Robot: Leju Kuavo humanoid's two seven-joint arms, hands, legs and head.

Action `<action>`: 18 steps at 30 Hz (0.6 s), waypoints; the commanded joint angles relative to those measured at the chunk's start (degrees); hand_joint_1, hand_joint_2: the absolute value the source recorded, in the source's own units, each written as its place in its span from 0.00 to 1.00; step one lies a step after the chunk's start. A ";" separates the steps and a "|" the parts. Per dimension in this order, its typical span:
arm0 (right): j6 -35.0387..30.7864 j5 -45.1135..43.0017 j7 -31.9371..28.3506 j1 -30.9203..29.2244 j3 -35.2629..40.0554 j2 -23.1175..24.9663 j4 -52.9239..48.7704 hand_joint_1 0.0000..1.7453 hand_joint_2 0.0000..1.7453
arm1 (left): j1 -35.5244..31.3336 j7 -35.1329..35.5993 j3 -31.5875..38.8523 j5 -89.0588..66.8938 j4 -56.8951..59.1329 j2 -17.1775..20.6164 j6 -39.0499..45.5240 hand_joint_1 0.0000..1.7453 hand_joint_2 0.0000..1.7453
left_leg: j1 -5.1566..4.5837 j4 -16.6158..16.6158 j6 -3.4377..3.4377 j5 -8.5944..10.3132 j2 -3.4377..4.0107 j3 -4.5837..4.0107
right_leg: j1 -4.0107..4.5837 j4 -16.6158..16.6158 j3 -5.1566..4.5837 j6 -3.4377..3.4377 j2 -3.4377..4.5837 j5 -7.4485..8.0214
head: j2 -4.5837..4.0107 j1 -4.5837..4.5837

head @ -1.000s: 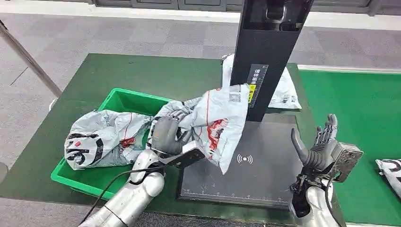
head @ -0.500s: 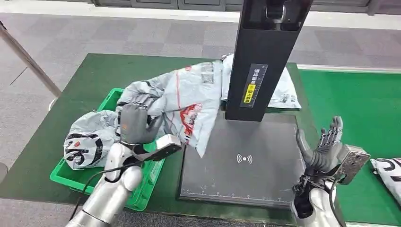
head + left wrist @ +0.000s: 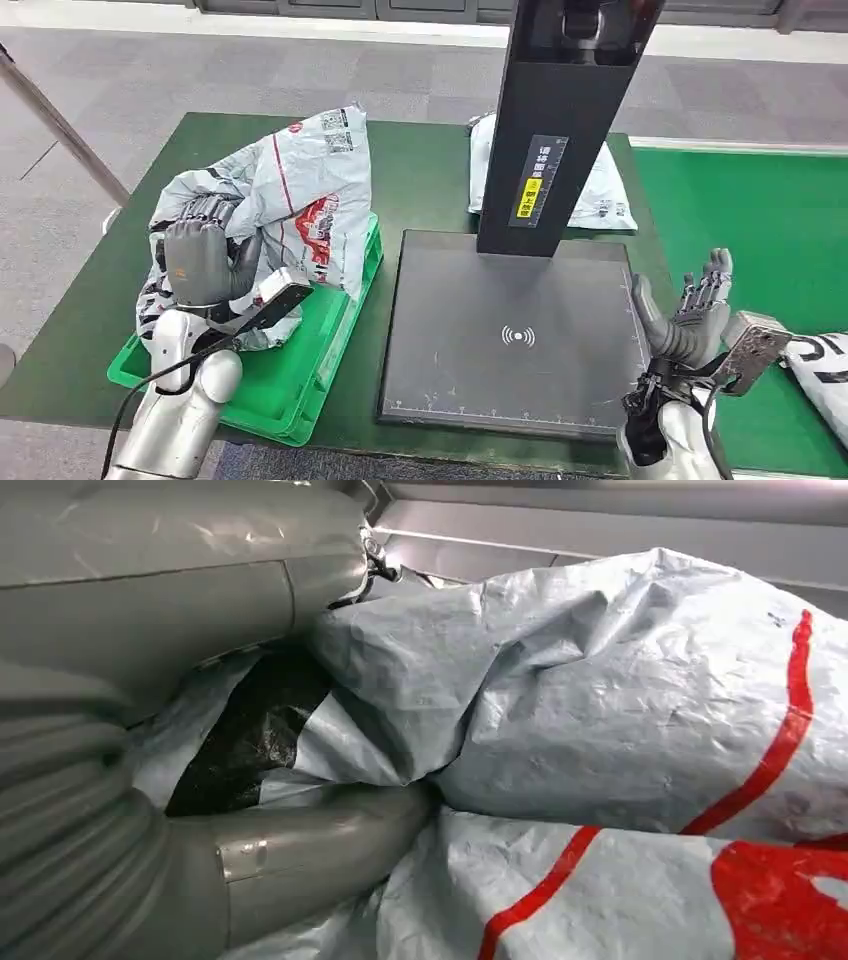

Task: Moved the parcel from conveyor to table for the left to box.

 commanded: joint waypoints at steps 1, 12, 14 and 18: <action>1.02 -0.31 2.46 0.39 -3.35 -0.25 -0.03 0.00 1.00 | 1.42 23.61 7.12 -21.56 15.46 6.21 -19.49 0.00 1.00 | -0.06 -0.19 -0.02 0.00 0.19 0.25 | -0.04 -0.10 0.15 -0.05 0.13 0.02 | 0.00 -0.02; 3.45 0.63 3.73 -0.73 -4.34 -0.06 1.10 0.00 1.00 | -5.24 12.94 2.60 -10.34 25.86 7.86 -29.11 0.00 1.00 | 0.08 -0.10 -0.14 -0.03 0.40 0.21 | 0.11 -0.02 0.04 -0.23 0.26 0.11 | 0.00 0.00; 3.45 0.63 3.73 -0.73 -4.34 -0.06 1.10 0.00 1.00 | -5.24 12.94 2.60 -10.34 25.86 7.86 -29.11 0.00 1.00 | 0.08 -0.12 -0.16 -0.02 0.47 0.20 | 0.11 -0.03 0.01 -0.24 0.31 0.13 | 0.00 -0.02; 3.45 0.63 3.73 -0.73 -4.34 -0.06 1.10 0.00 1.00 | -5.24 12.94 2.60 -10.34 25.86 7.86 -29.11 0.00 1.00 | 0.09 -0.19 -0.17 0.01 0.48 0.31 | 0.11 -0.10 0.07 -0.26 0.32 0.16 | 0.00 0.00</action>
